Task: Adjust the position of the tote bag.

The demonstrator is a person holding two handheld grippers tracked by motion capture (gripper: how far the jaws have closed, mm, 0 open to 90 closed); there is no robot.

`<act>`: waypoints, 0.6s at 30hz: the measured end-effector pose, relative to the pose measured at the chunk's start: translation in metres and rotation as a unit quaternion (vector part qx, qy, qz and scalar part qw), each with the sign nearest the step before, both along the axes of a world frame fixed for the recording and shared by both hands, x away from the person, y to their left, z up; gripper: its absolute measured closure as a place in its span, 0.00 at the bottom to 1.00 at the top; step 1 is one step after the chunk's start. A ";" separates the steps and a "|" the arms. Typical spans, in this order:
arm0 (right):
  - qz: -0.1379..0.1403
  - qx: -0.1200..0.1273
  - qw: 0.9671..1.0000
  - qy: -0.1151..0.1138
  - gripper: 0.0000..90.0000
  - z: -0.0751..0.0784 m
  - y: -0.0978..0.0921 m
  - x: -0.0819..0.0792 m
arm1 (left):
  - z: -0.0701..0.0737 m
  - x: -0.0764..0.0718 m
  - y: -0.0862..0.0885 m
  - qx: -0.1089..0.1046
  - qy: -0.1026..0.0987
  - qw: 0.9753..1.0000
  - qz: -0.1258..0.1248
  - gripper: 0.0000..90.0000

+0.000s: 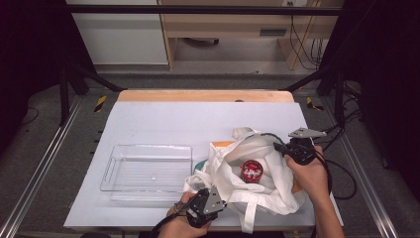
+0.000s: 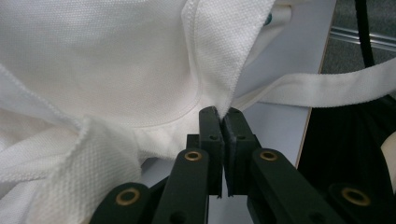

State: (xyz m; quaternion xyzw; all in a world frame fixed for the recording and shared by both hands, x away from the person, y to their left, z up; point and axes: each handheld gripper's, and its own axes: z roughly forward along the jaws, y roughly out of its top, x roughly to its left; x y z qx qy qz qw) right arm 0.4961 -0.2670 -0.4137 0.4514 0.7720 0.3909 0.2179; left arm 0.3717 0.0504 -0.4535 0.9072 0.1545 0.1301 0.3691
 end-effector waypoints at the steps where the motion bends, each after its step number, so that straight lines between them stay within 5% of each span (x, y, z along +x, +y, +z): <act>1: -0.002 0.000 1.000 0.001 0.96 0.001 0.001 -0.001 | 0.000 0.000 0.000 -0.003 0.000 1.000 0.000 0.96; 5: 0.001 -0.002 1.000 0.000 0.96 0.000 0.000 -0.001 | 0.001 -0.001 -0.001 -0.022 -0.006 1.000 0.015 0.79; 18: 0.005 -0.001 1.000 -0.003 0.96 0.001 0.000 -0.002 | 0.019 -0.003 0.001 -0.050 -0.019 0.998 0.013 0.65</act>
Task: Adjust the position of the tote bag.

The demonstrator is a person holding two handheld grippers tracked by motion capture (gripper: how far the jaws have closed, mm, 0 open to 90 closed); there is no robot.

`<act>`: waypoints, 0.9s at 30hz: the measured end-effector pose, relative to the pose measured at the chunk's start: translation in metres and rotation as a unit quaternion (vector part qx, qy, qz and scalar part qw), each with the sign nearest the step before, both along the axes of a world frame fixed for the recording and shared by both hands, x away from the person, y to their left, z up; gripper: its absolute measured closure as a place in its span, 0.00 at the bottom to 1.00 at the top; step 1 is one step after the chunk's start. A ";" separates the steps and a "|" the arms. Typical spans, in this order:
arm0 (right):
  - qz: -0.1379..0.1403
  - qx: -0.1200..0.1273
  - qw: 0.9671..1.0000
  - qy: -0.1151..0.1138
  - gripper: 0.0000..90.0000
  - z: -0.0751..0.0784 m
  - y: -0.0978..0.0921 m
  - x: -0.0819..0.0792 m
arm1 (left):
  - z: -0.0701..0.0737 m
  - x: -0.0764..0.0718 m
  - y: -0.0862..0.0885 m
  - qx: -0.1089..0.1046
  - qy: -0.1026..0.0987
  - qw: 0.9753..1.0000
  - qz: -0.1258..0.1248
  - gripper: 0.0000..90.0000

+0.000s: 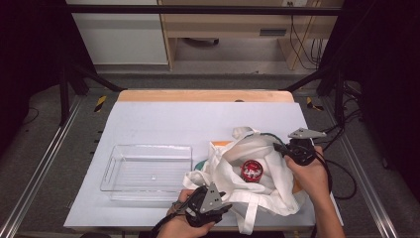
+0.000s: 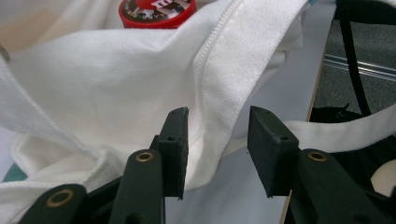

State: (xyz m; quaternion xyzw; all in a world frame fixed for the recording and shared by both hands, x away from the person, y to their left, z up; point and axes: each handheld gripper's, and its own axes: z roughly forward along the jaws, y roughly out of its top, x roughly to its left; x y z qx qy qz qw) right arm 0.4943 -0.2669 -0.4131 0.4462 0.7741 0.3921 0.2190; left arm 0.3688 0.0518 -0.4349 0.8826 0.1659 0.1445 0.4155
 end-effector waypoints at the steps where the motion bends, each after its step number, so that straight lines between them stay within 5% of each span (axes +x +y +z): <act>1: -0.002 0.001 1.000 0.001 0.96 0.000 0.000 0.000 | 0.001 0.000 0.001 -0.001 -0.001 1.000 0.002 0.65; 9: -0.014 -0.001 1.000 0.005 0.95 -0.001 0.001 0.001 | 0.018 0.001 0.007 -0.014 -0.016 1.000 0.008 0.64; 15: -0.021 0.000 1.000 -0.020 0.69 0.014 -0.002 -0.007 | 0.035 0.008 0.010 -0.024 -0.040 0.999 0.014 0.65; 20: -0.027 0.004 0.998 -0.048 0.49 0.037 -0.002 -0.020 | 0.058 0.028 0.012 -0.040 -0.062 0.997 0.037 0.61; 27: 0.005 0.011 0.998 -0.059 0.38 0.055 0.008 -0.057 | 0.083 0.069 -0.002 -0.021 -0.080 0.996 0.036 0.59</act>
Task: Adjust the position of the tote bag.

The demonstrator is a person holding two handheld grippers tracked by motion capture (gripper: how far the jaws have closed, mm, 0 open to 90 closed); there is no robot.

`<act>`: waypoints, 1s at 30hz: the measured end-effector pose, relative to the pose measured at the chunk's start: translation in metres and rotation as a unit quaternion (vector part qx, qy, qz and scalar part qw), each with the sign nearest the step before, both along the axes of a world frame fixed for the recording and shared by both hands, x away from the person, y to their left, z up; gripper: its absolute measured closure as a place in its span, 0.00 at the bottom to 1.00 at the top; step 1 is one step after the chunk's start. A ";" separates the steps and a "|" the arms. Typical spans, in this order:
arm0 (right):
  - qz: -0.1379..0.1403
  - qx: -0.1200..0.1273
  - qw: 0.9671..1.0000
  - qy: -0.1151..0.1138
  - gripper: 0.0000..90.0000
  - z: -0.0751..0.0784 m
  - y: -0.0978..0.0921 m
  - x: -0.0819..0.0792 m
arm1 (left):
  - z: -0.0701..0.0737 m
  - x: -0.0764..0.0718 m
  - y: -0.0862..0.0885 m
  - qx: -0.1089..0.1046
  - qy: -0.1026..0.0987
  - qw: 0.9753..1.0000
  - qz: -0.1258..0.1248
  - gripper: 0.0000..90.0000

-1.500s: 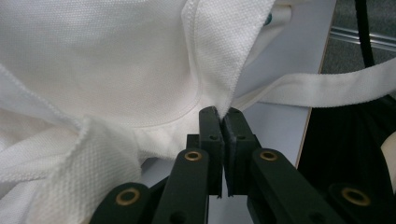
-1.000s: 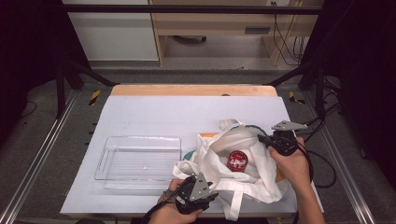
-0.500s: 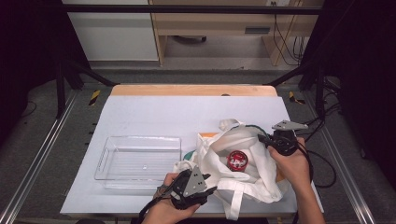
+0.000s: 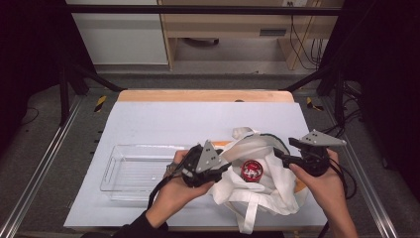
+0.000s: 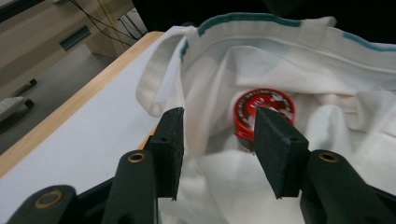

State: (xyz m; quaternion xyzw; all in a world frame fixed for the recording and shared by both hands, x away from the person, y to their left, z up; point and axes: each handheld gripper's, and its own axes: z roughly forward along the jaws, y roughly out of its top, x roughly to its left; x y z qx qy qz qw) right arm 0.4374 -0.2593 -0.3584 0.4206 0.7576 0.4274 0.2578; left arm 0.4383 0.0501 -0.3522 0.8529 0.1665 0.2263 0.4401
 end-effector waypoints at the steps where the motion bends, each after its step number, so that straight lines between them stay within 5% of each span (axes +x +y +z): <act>1: 0.005 0.004 1.000 0.001 0.38 0.000 0.002 -0.004 | 0.001 0.007 -0.004 0.006 0.005 1.000 -0.002 0.57; 12: 0.060 0.000 0.998 0.002 0.60 -0.007 0.027 -0.030 | -0.018 0.059 -0.048 0.063 0.042 0.997 0.007 0.57; 14: 0.078 -0.002 0.997 0.010 0.63 -0.010 0.036 -0.033 | -0.021 0.066 -0.051 0.078 0.053 0.996 0.007 0.79; 17: 0.102 -0.009 0.995 0.019 0.67 -0.015 0.048 -0.035 | -0.024 0.074 -0.052 0.087 0.071 0.994 0.009 0.95; 26: 0.150 -0.020 0.987 0.050 0.72 -0.030 0.076 -0.036 | -0.012 0.066 -0.041 0.087 0.074 0.993 0.002 0.98; 30: 0.157 -0.018 0.985 0.064 0.59 -0.036 0.083 -0.038 | -0.003 0.063 -0.037 0.091 0.070 0.993 0.003 0.98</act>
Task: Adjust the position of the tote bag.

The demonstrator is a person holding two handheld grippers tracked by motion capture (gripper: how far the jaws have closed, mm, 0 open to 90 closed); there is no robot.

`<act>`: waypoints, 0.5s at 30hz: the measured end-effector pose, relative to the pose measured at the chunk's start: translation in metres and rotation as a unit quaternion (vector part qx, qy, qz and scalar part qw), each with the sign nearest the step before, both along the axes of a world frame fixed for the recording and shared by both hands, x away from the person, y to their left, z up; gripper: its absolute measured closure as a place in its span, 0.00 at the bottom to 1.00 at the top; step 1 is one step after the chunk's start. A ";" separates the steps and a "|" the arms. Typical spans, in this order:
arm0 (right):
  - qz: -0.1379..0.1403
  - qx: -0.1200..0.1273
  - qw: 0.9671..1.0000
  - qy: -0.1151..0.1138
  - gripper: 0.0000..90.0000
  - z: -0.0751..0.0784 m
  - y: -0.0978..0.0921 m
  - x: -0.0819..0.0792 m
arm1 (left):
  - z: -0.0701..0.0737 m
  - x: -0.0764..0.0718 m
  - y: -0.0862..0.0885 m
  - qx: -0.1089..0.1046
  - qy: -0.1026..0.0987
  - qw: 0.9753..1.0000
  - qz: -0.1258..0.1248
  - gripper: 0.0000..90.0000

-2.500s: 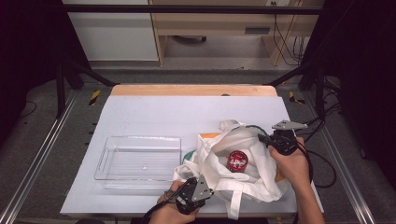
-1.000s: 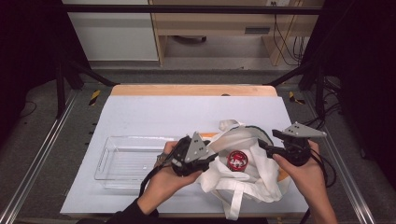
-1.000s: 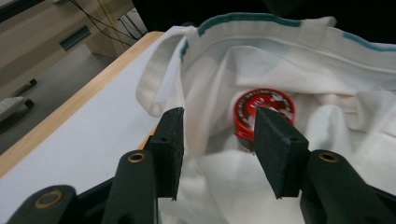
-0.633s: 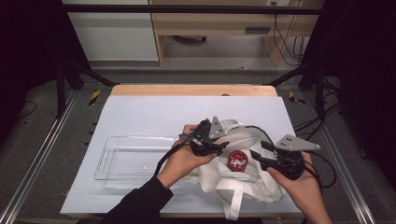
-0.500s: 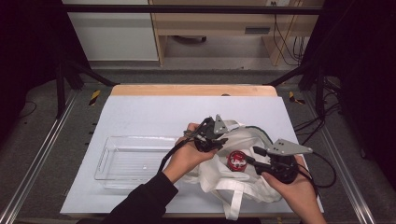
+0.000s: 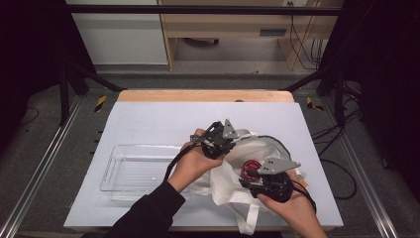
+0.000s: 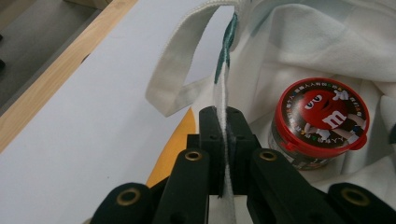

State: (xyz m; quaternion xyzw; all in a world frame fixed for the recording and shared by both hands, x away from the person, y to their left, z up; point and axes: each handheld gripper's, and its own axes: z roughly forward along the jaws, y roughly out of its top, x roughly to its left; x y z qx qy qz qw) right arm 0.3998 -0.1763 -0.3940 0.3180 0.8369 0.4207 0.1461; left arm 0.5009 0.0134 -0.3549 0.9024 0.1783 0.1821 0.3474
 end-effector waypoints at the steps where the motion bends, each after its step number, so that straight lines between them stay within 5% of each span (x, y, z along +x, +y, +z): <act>1: 0.002 -0.001 1.000 0.003 0.59 -0.001 0.002 -0.001 | 0.002 -0.001 0.001 0.002 0.000 1.000 -0.001 0.98; 15: 0.013 -0.024 0.999 0.031 0.50 -0.018 0.007 -0.006 | 0.019 -0.003 0.005 0.013 -0.004 1.000 0.001 0.98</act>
